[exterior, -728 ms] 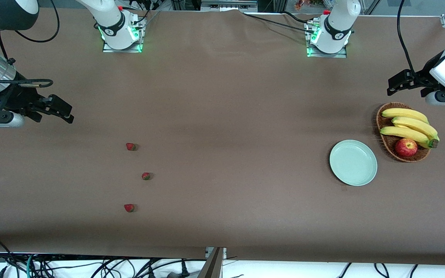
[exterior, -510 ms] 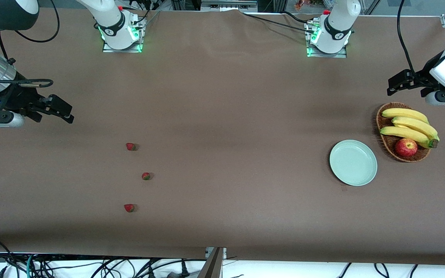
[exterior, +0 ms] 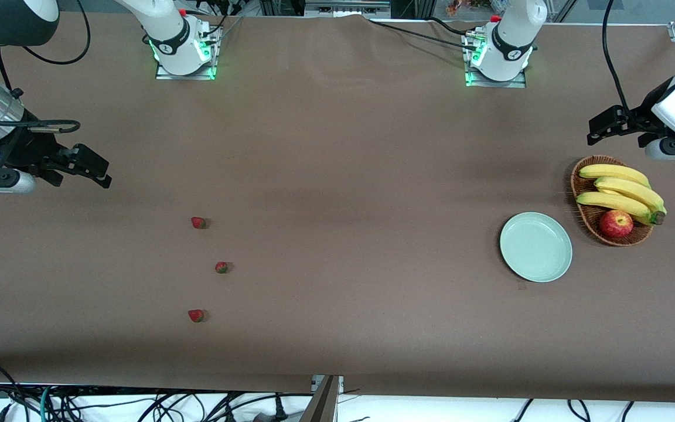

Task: Collect all strawberries into plate
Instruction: 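Reach the right gripper down to the first red strawberry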

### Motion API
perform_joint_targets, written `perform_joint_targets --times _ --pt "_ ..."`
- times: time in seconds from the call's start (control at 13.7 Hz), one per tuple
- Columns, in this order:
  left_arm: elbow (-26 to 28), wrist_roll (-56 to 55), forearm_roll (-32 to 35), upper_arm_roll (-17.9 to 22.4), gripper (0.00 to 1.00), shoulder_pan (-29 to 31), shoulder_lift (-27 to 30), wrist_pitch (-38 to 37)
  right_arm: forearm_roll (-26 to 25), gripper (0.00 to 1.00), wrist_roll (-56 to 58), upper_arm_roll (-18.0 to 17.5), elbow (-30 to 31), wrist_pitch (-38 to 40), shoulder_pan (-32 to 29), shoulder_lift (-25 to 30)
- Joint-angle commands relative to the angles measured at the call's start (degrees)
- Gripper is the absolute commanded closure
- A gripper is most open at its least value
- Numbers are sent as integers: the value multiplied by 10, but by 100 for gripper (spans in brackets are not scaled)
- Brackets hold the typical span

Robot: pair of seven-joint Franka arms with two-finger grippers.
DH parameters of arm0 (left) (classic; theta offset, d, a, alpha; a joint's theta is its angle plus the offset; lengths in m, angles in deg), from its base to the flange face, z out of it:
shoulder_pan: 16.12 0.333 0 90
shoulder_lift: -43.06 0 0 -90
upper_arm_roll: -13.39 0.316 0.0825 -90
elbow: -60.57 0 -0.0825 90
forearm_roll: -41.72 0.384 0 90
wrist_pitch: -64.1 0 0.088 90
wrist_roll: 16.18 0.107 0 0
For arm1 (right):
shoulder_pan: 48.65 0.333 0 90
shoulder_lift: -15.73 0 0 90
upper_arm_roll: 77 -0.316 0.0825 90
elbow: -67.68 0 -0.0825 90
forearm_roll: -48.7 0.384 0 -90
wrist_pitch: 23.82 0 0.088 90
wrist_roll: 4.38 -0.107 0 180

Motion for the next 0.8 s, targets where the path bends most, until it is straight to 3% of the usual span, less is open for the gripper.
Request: perform_joint_targets --times 0.0,0.15,0.44,0.51,0.73 --pt "-19 -1 -4 0 0 0 -9 -11 -2 0 -8 1 -10 2 -5 -3" --pt "-19 -1 -4 0 0 0 -9 -11 -1 0 2 2 -8 5 -5 -24" --pt "-19 -1 -4 0 0 0 -9 -11 -22 0 34 -3 -9 -30 2 -126" --pt "-19 -2 -4 0 0 0 -9 -11 -20 0 59 -4 -11 -53 2 -159" --pt "-19 -2 -6 0 0 0 -9 -11 -19 0 90 -10 -11 -224 4 -246"
